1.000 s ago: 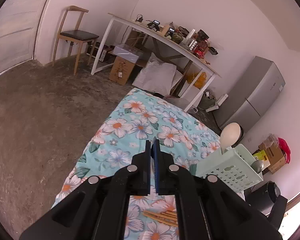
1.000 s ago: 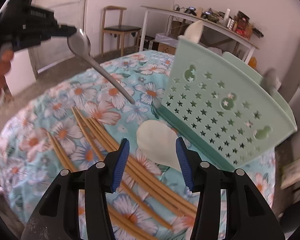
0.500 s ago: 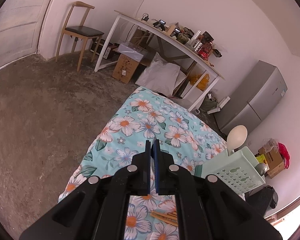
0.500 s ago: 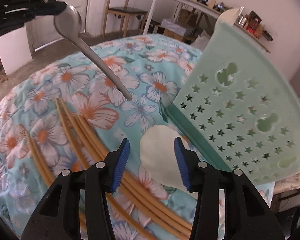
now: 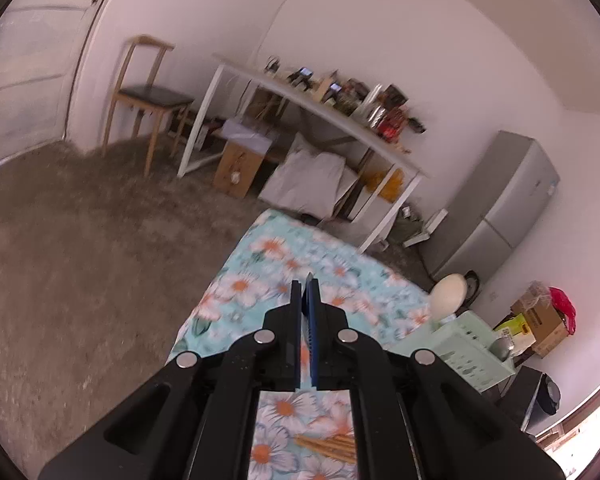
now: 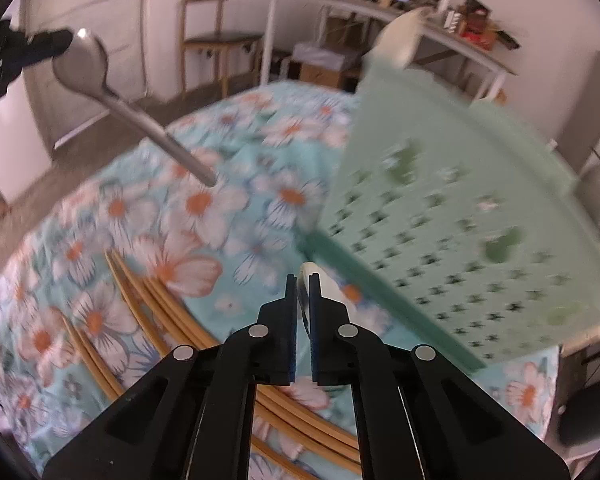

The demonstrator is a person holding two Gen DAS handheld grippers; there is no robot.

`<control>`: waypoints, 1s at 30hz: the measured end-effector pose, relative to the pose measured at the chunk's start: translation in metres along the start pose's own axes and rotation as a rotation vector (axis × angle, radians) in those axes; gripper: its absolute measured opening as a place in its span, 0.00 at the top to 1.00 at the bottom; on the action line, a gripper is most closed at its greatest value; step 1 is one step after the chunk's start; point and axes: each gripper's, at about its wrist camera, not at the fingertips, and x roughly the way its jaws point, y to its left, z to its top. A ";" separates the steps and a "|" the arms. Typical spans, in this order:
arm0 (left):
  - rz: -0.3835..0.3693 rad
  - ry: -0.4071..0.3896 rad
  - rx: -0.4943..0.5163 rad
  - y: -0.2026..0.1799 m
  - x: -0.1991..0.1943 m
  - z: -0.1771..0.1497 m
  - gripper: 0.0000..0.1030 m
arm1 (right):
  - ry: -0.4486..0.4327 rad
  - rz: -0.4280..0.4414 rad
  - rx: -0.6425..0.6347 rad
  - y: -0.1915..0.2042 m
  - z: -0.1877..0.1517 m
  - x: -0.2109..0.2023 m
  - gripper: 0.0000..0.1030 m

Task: Organize utensils
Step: 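Lift the metal spoon with the left tool while the right tool grasps a white spoon, then carry the metal spoon with the left tool while the right tool carries the white spoon to the caddy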

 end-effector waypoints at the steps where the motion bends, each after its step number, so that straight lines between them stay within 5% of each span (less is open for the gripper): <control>1: -0.011 -0.015 0.009 -0.004 -0.004 0.004 0.98 | -0.015 0.003 0.023 -0.006 0.001 -0.007 0.99; 15: -0.190 -0.159 0.187 -0.089 -0.029 0.043 0.98 | -0.254 0.057 0.359 -0.092 -0.015 -0.116 1.00; 30: -0.034 -0.208 0.571 -0.188 0.025 0.027 0.98 | -0.596 0.313 0.494 -0.161 -0.005 -0.212 1.00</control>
